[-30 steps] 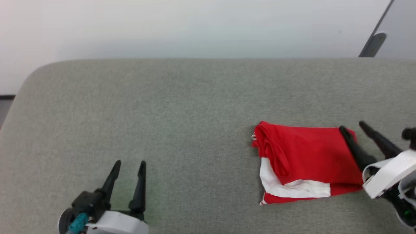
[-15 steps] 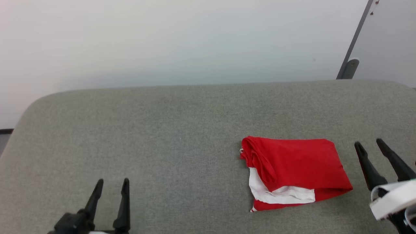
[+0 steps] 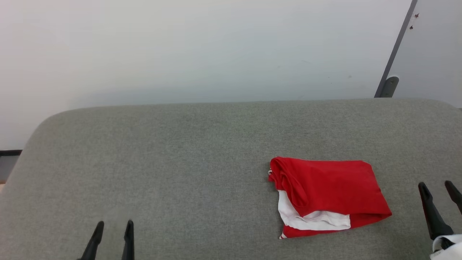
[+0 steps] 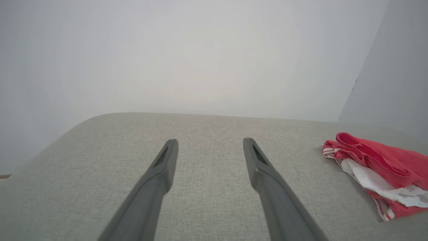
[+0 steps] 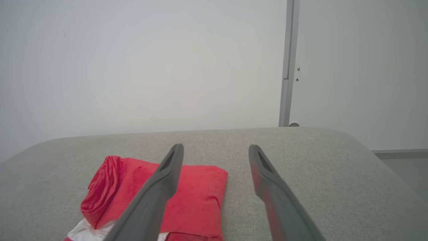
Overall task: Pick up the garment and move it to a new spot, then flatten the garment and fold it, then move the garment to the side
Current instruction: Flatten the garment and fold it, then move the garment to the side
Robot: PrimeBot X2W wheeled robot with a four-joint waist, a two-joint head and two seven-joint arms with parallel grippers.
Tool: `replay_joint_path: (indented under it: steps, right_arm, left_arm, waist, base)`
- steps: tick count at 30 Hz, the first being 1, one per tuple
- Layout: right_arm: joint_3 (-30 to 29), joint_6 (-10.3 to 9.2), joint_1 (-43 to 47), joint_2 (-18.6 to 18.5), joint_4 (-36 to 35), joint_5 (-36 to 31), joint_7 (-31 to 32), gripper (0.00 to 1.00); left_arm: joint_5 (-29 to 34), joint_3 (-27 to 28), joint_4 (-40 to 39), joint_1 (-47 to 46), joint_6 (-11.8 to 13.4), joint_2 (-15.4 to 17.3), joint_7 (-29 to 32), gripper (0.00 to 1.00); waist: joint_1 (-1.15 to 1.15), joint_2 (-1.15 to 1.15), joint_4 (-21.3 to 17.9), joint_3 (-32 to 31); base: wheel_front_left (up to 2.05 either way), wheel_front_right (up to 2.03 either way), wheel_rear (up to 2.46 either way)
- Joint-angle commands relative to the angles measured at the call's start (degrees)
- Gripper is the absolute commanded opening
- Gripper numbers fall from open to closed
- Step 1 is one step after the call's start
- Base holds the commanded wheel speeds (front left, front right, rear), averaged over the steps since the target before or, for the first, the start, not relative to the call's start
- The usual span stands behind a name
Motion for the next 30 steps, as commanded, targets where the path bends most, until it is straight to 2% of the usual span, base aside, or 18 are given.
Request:
replay_joint_path:
  steps: [1,7,23,30]
  right_arm:
    - [-1.14,-0.07,1.36,0.47,-0.82,-0.74,-0.24,1.00]
    - [-3.70,-0.07,4.17,1.69,-3.07,-1.88,-0.25,1.00]
    - [-4.47,-0.07,4.45,2.39,-4.11,-2.03,0.61,1.00]
    - [-3.19,-0.07,1.27,0.49,-3.55,-1.34,4.27,1.00]
  left_arm:
    - [0.26,0.26,-1.02,1.44,-0.11,0.13,0.00,1.00]
    - [0.53,0.64,-3.25,3.21,-0.11,-0.41,0.00,1.00]
    - [-0.73,-0.75,-2.55,1.65,-0.11,-0.38,0.00,1.00]
    - [-0.75,-1.79,-2.58,0.00,-0.11,-1.17,0.00,1.00]
  waist:
    - [0.00,0.00,0.14,-0.10]
    - [0.00,0.00,0.70,-0.01]
    - [0.00,0.00,1.09,0.83]
    - [0.00,0.00,2.17,1.88]
  base:
    - [0.00,0.00,0.00]
    - [0.00,0.00,0.00]
    - [0.00,0.00,0.00]
    - [0.00,0.00,0.00]
